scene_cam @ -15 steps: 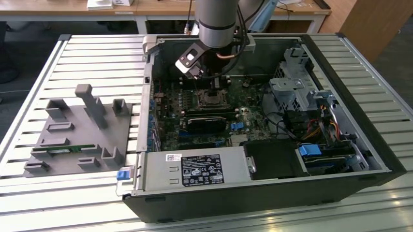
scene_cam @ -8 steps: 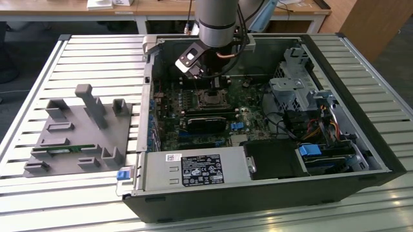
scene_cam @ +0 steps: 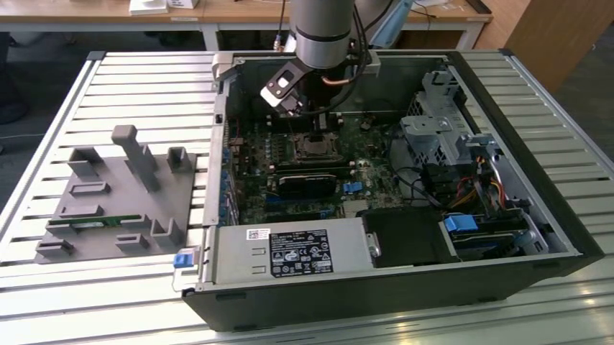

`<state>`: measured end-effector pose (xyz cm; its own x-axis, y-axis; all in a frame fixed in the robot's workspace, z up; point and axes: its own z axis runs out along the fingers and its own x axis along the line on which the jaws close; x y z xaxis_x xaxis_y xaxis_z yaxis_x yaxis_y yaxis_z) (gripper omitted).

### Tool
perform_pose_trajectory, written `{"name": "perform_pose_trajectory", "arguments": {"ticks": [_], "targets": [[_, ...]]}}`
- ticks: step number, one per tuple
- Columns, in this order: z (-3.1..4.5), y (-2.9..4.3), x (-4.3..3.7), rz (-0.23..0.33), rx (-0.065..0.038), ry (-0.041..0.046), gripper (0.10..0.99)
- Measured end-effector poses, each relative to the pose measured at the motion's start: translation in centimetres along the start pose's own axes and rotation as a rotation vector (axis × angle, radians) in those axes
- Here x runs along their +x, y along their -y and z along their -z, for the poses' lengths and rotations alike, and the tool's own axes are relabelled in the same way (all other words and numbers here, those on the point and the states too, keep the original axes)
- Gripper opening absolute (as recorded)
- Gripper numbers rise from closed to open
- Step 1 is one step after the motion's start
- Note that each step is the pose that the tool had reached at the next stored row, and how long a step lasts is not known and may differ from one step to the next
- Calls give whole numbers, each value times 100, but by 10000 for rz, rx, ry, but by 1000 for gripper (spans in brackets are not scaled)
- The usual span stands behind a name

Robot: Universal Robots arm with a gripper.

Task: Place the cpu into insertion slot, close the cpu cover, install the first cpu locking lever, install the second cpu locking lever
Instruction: 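Install the first cpu locking lever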

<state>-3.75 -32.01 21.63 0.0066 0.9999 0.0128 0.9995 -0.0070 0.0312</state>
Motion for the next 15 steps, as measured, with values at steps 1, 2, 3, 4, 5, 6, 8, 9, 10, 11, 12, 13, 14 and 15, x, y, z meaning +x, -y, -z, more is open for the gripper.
{"name": "perform_pose_trajectory", "arguments": {"ticks": [1, 2, 3, 4, 5, 6, 8, 9, 10, 11, 12, 13, 14, 15], "targets": [[0, 0, 0, 0, 0, -1, 106], [0, 0, 0, 0, -1, -1, 106], [1, 0, 0, 0, 0, -1, 106], [2, 0, 0, 0, 0, 0, 106], [7, 0, 0, 1, 1, 1, 106], [9, 0, 0, 0, 0, 0, 106], [13, 0, 0, 0, 1, 1, 106], [15, 0, 0, 0, 1, 0, 106], [16, -1, 0, 0, 0, -1, 106], [18, -1, 0, 0, 0, -1, 106], [20, -1, 0, 0, 0, 0, 106], [22, -1, 0, 0, 0, 0, 106], [25, -1, 0, 0, 1, 0, 106], [27, -1, 0, 1, 1, 1, 106]]}}
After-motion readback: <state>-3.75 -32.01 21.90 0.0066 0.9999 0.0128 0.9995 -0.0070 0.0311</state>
